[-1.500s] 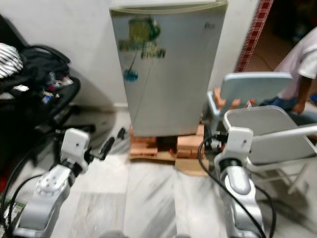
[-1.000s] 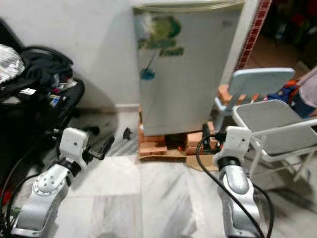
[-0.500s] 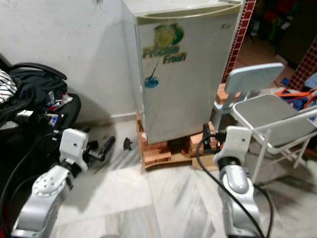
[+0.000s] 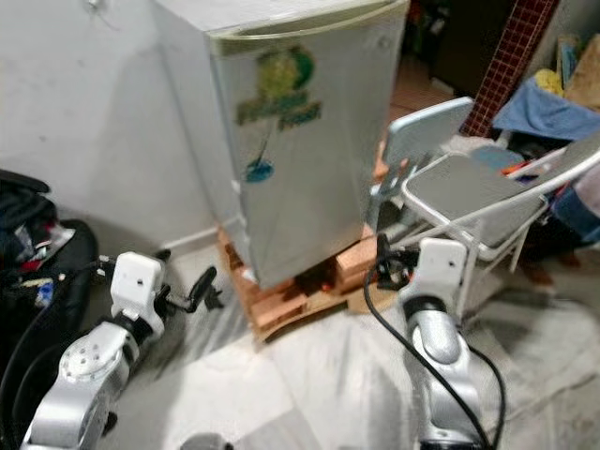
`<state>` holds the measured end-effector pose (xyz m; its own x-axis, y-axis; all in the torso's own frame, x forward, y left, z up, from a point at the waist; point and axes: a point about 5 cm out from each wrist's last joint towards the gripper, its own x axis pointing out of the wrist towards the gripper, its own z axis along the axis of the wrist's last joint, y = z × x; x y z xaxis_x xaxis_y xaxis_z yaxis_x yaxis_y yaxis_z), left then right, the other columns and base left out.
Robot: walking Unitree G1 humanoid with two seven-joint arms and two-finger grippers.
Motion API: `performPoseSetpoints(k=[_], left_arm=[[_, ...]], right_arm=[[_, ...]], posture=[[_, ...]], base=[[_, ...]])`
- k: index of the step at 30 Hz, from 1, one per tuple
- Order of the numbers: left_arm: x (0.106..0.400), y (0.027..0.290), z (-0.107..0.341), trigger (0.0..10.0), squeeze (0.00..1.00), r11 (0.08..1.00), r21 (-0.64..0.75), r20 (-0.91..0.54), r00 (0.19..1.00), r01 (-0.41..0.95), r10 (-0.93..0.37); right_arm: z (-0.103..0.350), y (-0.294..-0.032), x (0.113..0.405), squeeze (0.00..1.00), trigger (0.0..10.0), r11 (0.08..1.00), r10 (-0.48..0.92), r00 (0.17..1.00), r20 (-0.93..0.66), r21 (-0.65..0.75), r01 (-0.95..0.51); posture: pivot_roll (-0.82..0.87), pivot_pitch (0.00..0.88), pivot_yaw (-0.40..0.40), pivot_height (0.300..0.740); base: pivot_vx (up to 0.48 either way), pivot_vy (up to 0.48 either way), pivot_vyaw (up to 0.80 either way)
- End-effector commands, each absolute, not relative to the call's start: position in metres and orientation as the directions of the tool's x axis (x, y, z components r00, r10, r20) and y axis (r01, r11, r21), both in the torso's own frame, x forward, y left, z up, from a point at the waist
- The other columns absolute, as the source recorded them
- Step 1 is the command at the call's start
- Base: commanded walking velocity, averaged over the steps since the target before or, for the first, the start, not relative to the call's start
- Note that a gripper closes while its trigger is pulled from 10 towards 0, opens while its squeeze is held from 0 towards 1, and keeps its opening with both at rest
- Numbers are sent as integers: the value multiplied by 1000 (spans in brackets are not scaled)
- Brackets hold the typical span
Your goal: Restocking fridge
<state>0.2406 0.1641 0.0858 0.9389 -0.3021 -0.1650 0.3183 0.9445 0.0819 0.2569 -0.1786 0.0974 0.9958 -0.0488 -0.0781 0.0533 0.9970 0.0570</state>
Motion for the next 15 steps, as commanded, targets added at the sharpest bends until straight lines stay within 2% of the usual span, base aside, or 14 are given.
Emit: performPoseSetpoints(k=[1, 7, 9, 15], left_arm=[[248, 157, 95, 10000, 0, 936, 80, -126, 935, 342, -331], [249, 160, 95, 10000, 0, 937, 102, -129, 938, 334, -320], [247, 161, 95, 10000, 0, 938, 108, -131, 940, 329, -315], [244, 156, 94, 10000, 0, 934, 125, -115, 940, 335, -322]], right_arm=[[103, -192, 257, 0, 10000, 995, -92, 994, -53, 38, 94], [105, -189, 261, 0, 10000, 996, -83, 996, -43, 41, 85], [106, -188, 262, 0, 10000, 996, -76, 996, -35, 38, 77], [101, -188, 259, 0, 10000, 989, -84, 993, -81, 113, 93]], posture=[[25, 0, 37, 740], [32, 0, 33, 740], [35, 0, 32, 740], [33, 0, 31, 740]], base=[[0, 420, -800], [0, 455, -800], [0, 469, 0], [0, 0, 0]])
